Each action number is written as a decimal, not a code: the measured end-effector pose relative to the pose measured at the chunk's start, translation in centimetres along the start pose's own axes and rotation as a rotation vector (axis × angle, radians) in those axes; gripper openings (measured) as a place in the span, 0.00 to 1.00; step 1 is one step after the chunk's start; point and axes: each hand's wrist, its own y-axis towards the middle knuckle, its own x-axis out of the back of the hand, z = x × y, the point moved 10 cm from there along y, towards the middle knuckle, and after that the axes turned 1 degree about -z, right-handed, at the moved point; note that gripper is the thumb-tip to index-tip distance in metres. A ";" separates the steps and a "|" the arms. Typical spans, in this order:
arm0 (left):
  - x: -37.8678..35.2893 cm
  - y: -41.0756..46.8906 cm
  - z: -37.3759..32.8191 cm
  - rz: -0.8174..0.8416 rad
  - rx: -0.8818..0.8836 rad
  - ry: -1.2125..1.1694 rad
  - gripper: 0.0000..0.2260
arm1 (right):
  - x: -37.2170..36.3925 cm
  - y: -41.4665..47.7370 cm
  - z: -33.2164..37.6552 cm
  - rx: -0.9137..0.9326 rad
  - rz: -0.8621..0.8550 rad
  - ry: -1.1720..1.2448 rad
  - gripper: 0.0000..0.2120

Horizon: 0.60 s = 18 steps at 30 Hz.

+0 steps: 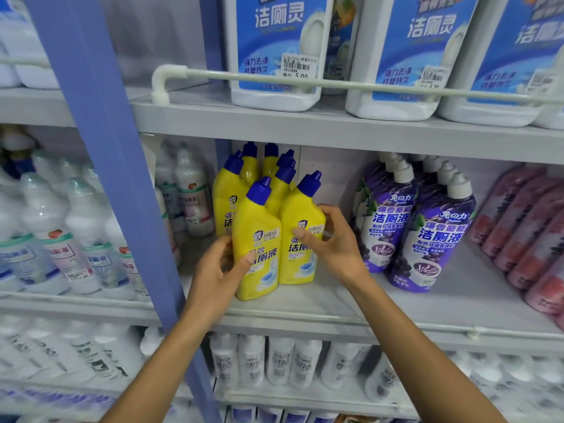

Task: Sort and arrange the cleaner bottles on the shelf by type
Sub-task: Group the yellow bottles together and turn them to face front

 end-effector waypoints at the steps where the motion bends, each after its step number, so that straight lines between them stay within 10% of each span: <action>1: -0.1 0.1 -0.1 0.015 0.000 0.004 0.12 | 0.0 0.0 -0.2 -0.014 0.031 0.009 0.22; 18: -1.9 0.2 -1.9 0.119 0.002 -0.064 0.19 | 3.0 -2.4 0.3 0.010 0.119 0.016 0.24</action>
